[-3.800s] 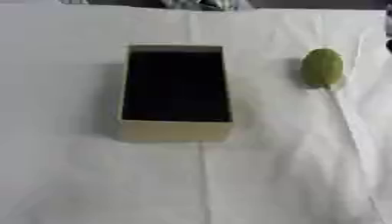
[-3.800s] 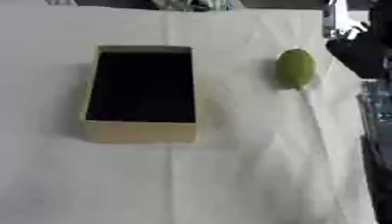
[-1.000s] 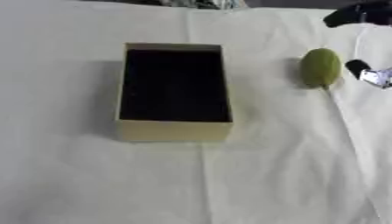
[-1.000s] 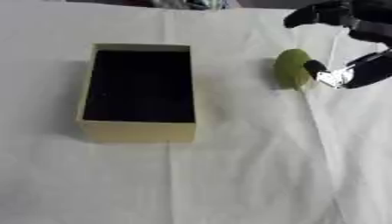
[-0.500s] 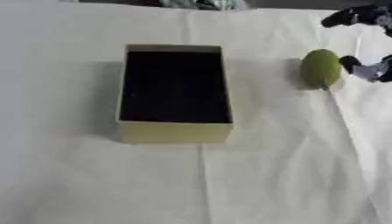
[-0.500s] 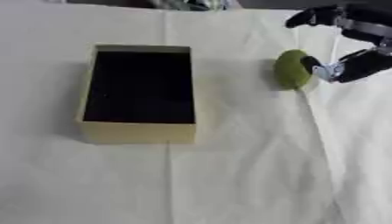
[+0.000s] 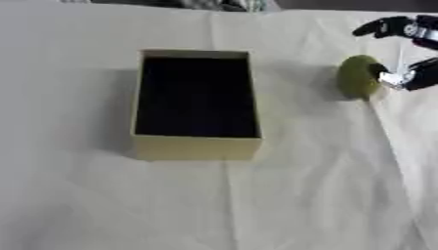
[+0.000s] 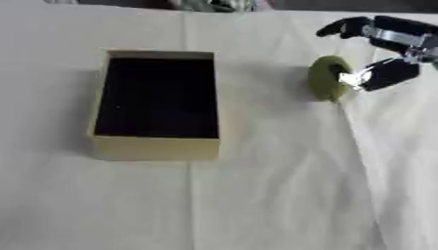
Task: Pick up objects on the table and place them in the box.
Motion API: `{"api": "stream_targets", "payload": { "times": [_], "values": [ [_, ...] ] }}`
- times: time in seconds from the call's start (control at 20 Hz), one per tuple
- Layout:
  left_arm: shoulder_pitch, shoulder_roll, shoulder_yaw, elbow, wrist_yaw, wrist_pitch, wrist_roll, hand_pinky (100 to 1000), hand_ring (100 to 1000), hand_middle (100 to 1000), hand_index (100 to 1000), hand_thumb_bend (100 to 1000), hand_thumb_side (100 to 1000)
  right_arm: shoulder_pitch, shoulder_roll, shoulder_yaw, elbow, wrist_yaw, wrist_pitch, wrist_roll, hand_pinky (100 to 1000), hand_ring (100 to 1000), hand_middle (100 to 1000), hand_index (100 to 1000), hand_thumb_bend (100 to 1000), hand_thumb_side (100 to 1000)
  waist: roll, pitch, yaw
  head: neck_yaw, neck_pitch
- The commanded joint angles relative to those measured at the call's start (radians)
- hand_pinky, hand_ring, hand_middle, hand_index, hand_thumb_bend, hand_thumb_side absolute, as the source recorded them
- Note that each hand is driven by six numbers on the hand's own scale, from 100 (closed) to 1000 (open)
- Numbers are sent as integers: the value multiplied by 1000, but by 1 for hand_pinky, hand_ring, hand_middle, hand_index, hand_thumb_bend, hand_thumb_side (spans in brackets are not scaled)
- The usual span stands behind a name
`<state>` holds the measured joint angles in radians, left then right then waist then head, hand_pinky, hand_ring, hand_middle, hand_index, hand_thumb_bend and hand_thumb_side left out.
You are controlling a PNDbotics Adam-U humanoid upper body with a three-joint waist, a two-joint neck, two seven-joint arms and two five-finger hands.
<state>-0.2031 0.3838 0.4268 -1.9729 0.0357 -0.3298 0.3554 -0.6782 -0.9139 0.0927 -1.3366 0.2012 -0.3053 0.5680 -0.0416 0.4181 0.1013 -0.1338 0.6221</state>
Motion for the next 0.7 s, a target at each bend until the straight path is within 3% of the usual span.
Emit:
{"api": "stream_targets", "payload": {
  "times": [0.05, 0.25, 0.4, 0.5, 0.55, 0.65, 0.7],
  "values": [
    [-5, 14, 4, -10, 4, -1, -5, 624, 656, 622, 744, 420, 448, -20, -18, -14, 22, 8, -9, 5, 968, 1000, 931, 962, 100, 317, 3, -25, 1, -1, -12],
    [-5, 13, 4, -10, 4, -1, -6, 623, 658, 622, 741, 420, 450, -21, -16, -15, 29, 10, -13, 5, 966, 1000, 934, 960, 100, 314, 3, -24, 1, -1, -13],
    [-6, 8, 2, -9, 5, -2, -9, 624, 659, 622, 741, 419, 450, -33, 4, -24, 87, 46, 12, 10, 963, 1000, 935, 960, 100, 303, 4, -19, 9, -3, -16],
    [-6, 8, 2, -9, 6, -1, -10, 624, 659, 622, 741, 418, 451, -41, 9, -21, 131, 79, 16, 12, 959, 1000, 929, 963, 100, 141, 3, -19, 8, -1, -16],
    [-6, 7, 2, -9, 6, -1, -11, 624, 659, 622, 741, 418, 451, -43, 11, -18, 147, 97, 12, 16, 956, 1000, 918, 967, 188, 100, 3, -19, 8, 0, -16],
    [-6, 7, 2, -9, 7, -1, -12, 624, 660, 622, 741, 418, 451, -46, 14, -19, 164, 133, 8, 19, 950, 1000, 898, 969, 319, 100, 3, -19, 7, 1, -16],
    [-6, 6, 2, -9, 7, -1, -12, 624, 660, 622, 741, 418, 451, -48, 17, -20, 168, 149, 7, 17, 946, 1000, 890, 973, 343, 100, 4, -19, 7, 0, -16]
  ]
}}
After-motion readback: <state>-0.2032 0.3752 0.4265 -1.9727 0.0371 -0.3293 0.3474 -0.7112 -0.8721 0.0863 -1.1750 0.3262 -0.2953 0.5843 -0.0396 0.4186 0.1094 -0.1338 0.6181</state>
